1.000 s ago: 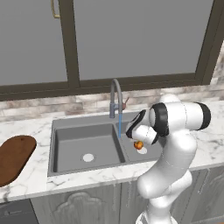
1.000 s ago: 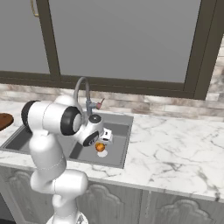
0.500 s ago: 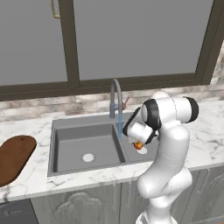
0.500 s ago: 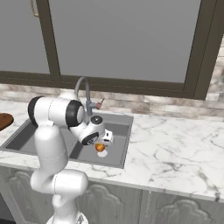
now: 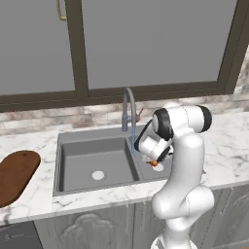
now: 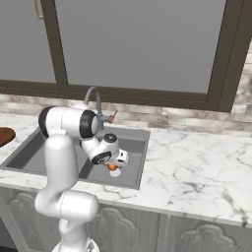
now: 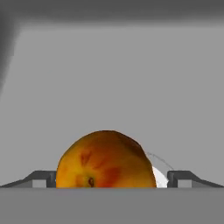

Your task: Pick the peach from the sink and place it on the cutting board to airdry. Then turn off the sink faucet.

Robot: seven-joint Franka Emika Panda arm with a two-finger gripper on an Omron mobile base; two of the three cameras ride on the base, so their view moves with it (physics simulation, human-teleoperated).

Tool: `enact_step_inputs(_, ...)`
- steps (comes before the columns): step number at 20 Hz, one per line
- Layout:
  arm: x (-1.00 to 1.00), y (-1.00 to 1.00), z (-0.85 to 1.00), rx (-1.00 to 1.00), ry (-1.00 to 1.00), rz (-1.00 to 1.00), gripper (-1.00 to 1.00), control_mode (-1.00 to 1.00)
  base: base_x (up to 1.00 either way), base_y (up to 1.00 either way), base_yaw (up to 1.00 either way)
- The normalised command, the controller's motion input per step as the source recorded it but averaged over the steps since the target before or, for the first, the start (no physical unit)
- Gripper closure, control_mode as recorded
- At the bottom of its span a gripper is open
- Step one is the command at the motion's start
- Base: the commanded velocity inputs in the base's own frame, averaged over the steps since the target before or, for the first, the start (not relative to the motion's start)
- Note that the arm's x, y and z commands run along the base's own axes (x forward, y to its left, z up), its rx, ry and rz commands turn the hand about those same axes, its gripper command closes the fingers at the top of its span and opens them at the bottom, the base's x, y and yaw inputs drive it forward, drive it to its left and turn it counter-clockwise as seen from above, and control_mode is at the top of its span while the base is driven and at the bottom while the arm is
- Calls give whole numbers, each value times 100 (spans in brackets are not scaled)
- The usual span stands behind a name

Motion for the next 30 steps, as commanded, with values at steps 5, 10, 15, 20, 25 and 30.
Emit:
enact_step_inputs(5, 15, 0, -17, 0, 3, 0, 100, -100, 0, 0, 0)
enact_step_inputs(10, -5, 0, 4, 2, 0, 0, 100, -100, 0, 0, 0)
enact_step_inputs(15, -24, 0, 29, 3, -4, 0, 100, -100, 0, 0, 0)
enact_step_inputs(20, -17, 0, 43, 1, -2, 0, 100, -100, 0, 0, 0)
enact_step_inputs(25, -10, 0, 53, 0, 1, 0, 100, -100, 0, 0, 0)
enact_step_inputs(30, -5, -7, 63, 0, 3, 0, 100, -100, 0, 0, 0)
